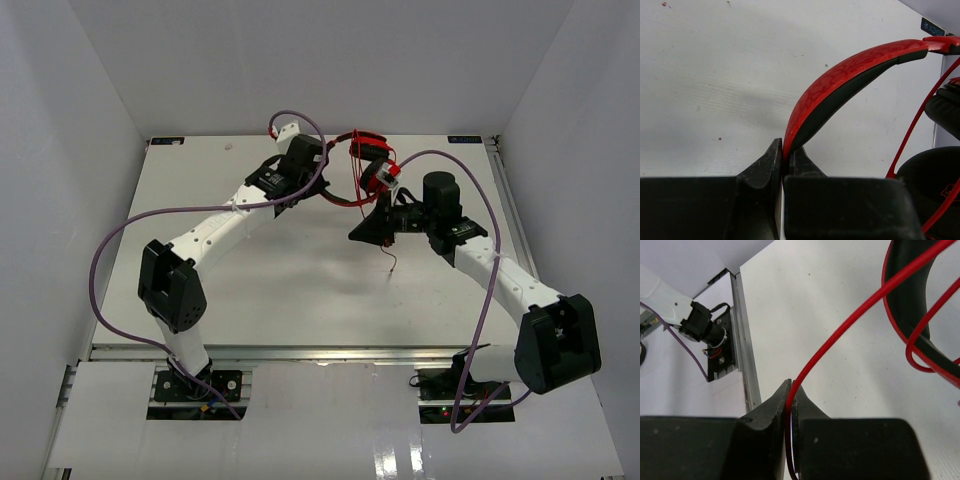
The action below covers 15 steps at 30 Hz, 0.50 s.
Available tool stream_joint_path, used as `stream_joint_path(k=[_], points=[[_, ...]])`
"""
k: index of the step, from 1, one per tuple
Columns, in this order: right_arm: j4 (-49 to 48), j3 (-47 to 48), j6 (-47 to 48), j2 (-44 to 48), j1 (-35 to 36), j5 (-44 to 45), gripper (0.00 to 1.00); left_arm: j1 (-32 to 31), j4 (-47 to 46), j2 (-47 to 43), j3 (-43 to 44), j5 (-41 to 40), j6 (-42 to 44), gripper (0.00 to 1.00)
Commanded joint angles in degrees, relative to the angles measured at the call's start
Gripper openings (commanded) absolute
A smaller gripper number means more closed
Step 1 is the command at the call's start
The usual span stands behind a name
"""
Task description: Wrap the headphones
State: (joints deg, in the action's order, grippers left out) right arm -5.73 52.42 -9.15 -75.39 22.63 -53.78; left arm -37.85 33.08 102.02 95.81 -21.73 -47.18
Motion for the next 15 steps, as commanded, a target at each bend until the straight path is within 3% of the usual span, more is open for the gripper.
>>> stream_joint_path(k=[1, 15], points=[[0.8, -2.1, 6.8, 3.1, 0.5, 0.0, 0.08, 1.5, -2.9, -3.1, 5.0, 4.5, -4.2, 0.0], [1.4, -8.2, 18.2, 5.3, 0.3, 1.5, 0.11, 7.5, -3.2, -10.1, 3.7, 19.5, -0.1, 0.0]])
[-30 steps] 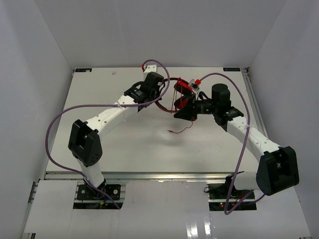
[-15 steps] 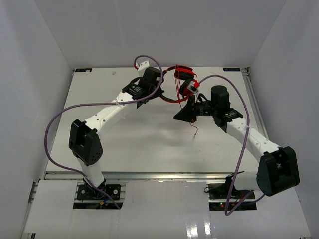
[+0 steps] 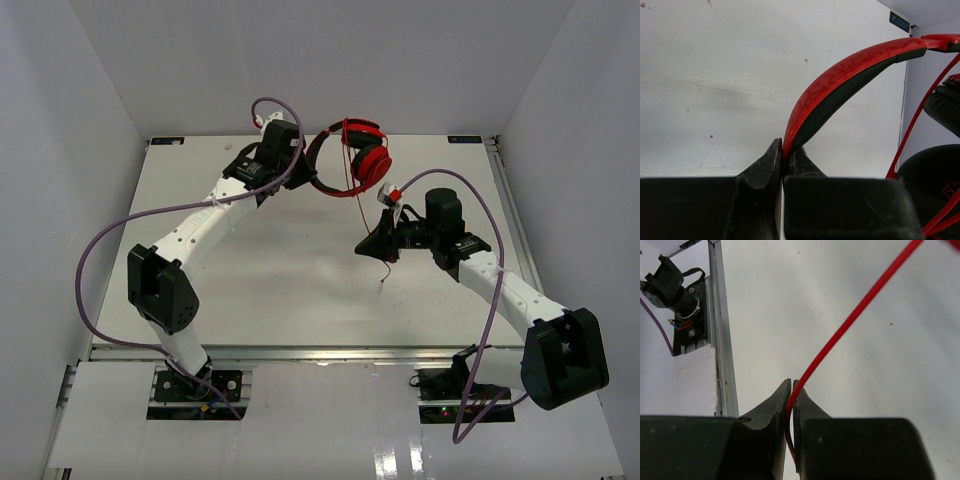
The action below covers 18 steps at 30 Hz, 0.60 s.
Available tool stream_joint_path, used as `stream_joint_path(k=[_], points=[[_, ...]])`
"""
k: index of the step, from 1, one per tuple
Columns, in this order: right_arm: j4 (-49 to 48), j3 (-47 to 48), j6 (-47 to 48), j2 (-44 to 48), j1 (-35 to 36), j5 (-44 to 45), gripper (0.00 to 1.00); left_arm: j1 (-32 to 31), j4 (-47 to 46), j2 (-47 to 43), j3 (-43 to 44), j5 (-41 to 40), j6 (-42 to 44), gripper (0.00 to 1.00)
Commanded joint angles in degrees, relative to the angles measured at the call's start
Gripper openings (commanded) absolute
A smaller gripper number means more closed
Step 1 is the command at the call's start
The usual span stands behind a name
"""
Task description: Wrap the headphones
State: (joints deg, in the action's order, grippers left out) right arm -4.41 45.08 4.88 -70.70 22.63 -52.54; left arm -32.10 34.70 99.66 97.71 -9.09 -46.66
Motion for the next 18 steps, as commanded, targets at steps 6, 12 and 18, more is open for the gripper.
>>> stream_joint_path(k=[6, 12, 18], points=[[-0.3, -0.7, 5.9, -1.5, -0.9, 0.6, 0.11, 2.6, -6.9, -10.7, -2.0, 16.9, 0.2, 0.0], [-0.3, 0.0, 7.3, -1.8, -2.4, 1.7, 0.08, 2.8, -9.2, -13.4, -5.9, 24.3, 2.6, 0.0], [-0.3, 0.8, 9.4, -2.4, -3.9, 3.9, 0.08, 2.8, -9.6, -15.4, -9.0, 30.0, 5.5, 0.0]])
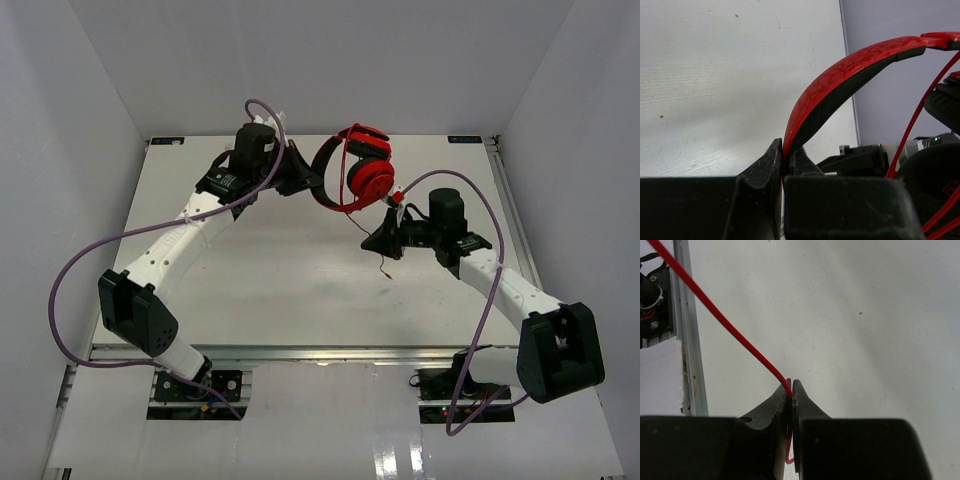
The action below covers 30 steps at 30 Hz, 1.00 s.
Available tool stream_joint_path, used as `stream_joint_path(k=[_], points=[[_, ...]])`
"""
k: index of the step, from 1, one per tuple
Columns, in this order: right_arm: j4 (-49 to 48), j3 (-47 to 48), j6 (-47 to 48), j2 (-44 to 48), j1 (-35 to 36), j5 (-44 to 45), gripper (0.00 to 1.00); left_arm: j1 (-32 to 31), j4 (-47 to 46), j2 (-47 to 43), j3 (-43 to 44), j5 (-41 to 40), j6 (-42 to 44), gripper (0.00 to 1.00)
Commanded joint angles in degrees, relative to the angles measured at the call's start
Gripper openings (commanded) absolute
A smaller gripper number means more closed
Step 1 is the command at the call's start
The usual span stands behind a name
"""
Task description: Wrap the headphones
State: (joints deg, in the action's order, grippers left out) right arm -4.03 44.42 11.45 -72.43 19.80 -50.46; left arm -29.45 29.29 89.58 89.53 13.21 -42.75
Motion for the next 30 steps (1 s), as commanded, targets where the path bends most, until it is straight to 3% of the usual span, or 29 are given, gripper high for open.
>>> stream_joint_path(k=[1, 19, 30], points=[[-0.6, 1.6, 3.6, -0.7, -1.3, 2.0, 0.08, 0.2, -4.1, -5.6, -1.0, 8.2, 2.2, 0.0], [-1.2, 4.8, 12.8, 0.0, -2.7, 12.0, 0.1, 0.4, -1.3, -10.3, -7.5, 19.8, 16.7, 0.0], [-8.9, 1.0, 11.5, -1.3, -2.7, 20.5, 0.12, 0.3, -1.7, -12.3, -8.9, 23.4, 17.9, 0.0]])
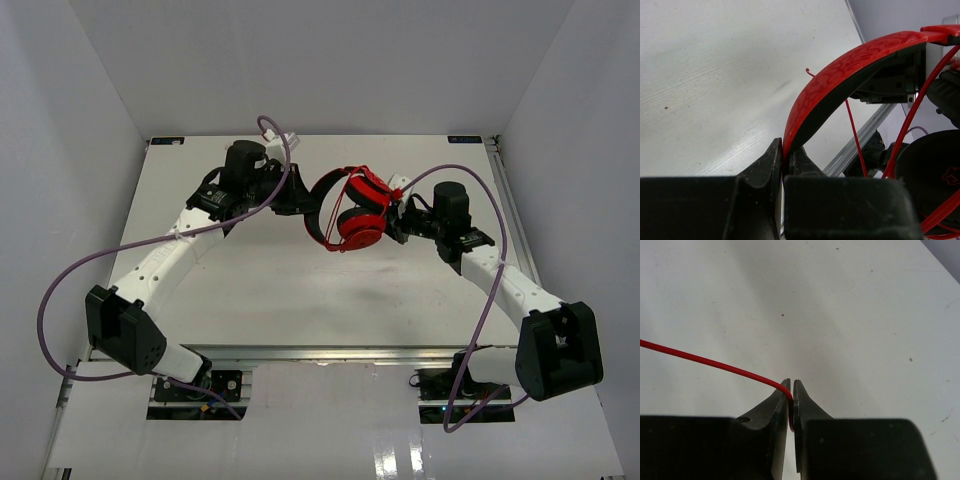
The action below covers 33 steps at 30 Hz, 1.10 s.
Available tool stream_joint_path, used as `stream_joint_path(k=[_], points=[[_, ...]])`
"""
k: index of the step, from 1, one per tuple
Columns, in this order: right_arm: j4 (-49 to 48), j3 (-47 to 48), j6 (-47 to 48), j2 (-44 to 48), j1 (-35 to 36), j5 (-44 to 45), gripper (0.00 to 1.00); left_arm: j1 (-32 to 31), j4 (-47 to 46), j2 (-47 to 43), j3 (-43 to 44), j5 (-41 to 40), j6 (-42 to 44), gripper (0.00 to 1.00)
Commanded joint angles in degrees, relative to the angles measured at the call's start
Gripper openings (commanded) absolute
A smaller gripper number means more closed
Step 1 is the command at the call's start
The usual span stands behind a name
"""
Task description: Wrap the headphones
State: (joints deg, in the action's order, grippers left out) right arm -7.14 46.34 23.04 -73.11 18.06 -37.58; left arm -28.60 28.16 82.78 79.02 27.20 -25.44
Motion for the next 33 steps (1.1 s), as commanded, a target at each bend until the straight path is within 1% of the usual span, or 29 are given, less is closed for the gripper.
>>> stream_joint_path(k=[1, 9, 18, 22, 24, 27, 31, 33], points=[[-6.4, -1.1, -0.4, -0.9, -1.0, 8.1, 0.12, -0.5, -0.6, -5.6, 1.5, 10.0, 0.5, 0.0], [-10.9, -1.4, -2.3, -2.4, -1.1, 9.5, 0.15, -0.6, 0.2, -7.0, -0.7, 13.5, 2.9, 0.0], [-12.7, -2.9, -4.0, -0.6, -1.7, 3.3, 0.09, -0.6, 1.4, -7.4, -4.7, 14.2, 8.2, 0.0], [-12.8, -4.1, -2.5, 0.4, -2.0, 2.6, 0.08, -0.6, 1.4, -6.4, -6.6, 12.6, 12.0, 0.0], [-12.4, -4.3, -0.7, 0.7, -2.1, 2.6, 0.08, -0.6, 1.8, -4.4, -6.8, 10.4, 13.9, 0.0], [-8.5, -2.3, 4.5, 0.3, -2.1, 2.1, 0.08, -1.3, 3.0, -0.1, -5.3, 6.5, 19.2, 0.0], [3.8, 4.1, 13.3, -1.9, -2.0, 2.2, 0.08, -2.5, 3.3, 6.1, -2.3, 1.4, 25.3, 0.0], [7.5, 6.1, 19.1, -2.3, -2.0, 2.8, 0.08, -3.2, 3.5, 9.1, -0.7, -1.9, 27.8, 0.0]])
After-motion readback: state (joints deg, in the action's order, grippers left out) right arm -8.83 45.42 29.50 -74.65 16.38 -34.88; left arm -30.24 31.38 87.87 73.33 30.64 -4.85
